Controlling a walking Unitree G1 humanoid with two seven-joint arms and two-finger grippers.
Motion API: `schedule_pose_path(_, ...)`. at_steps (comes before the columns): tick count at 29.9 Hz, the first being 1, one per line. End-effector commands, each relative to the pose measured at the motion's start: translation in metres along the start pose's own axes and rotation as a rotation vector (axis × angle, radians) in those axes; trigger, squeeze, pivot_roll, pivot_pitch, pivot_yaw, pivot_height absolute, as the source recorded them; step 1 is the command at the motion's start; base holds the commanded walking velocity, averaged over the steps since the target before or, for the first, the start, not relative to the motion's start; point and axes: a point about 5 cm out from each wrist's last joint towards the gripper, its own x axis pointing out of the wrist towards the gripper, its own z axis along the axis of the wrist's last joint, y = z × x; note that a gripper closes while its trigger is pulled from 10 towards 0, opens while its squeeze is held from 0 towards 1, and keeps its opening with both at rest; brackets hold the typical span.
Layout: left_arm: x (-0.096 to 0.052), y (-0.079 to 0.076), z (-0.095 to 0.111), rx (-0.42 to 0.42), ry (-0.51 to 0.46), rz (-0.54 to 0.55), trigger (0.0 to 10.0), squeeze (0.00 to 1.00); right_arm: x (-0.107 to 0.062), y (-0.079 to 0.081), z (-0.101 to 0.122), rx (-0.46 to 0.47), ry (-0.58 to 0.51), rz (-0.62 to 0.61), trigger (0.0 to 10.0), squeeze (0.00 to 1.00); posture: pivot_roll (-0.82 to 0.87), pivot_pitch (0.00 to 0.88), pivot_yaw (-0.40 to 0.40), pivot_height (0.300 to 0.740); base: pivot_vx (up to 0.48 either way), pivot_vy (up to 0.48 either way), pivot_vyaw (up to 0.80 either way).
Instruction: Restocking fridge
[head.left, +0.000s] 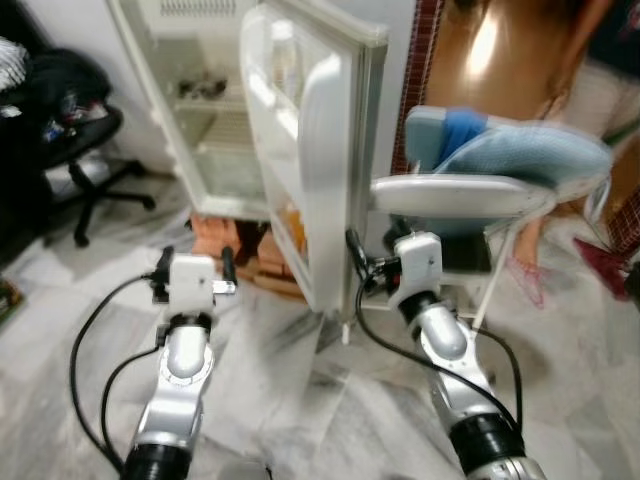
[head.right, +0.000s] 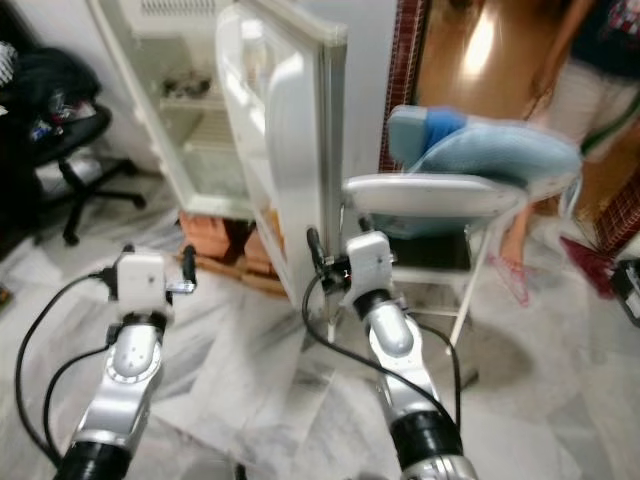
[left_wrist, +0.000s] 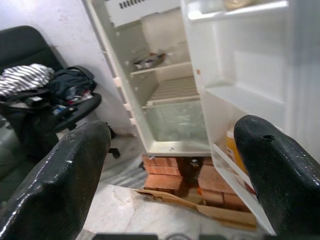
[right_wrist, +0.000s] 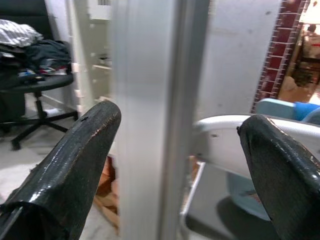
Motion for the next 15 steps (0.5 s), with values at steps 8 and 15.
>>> schedule_pose_path(8, -0.014, 0.031, -0.009, -0.036, 0.035, 0.09, 10.0, 0.0, -0.012, -0.019, 0.014, -0.035, -0.063, -0.096, 10.0, 0.0, 0.04, 0.001, 0.025, 0.74, 0.099, 0.0, 0.0)
schedule_pose_path(15, -0.02, 0.038, -0.008, -0.042, 0.013, 0.069, 10.0, 0.0, -0.02, -0.023, 0.011, -0.04, -0.048, -0.106, 10.0, 0.0, 0.04, 0.001, 0.025, 0.74, 0.0, 0.0, 0.0)
